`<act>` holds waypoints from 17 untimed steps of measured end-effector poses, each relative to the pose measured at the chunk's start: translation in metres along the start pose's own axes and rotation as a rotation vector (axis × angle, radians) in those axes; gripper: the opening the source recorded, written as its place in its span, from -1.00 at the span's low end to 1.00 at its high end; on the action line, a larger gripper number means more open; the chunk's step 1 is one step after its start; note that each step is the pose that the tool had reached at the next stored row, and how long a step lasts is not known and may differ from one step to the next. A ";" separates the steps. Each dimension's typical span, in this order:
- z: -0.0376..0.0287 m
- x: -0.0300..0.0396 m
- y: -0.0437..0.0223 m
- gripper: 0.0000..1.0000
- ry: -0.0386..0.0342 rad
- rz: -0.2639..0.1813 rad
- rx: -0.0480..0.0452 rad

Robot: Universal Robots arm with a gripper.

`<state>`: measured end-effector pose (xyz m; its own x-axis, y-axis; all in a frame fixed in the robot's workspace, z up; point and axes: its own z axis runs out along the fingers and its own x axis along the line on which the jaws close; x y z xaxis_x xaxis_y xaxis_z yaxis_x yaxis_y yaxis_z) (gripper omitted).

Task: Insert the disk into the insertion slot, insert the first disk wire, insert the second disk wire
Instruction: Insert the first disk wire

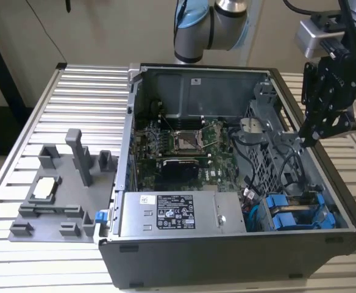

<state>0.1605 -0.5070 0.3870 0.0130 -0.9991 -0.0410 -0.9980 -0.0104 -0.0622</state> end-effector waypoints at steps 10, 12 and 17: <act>0.0000 -0.0012 0.0272 -0.47 0.0000 0.000 0.0003; -0.0001 -0.0013 0.0353 -0.47 0.0001 0.000 0.0003; -0.0006 -0.0015 0.0561 -0.47 0.0000 0.000 0.0005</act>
<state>0.1044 -0.5061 0.3841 0.0132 -0.9991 -0.0409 -0.9980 -0.0106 -0.0627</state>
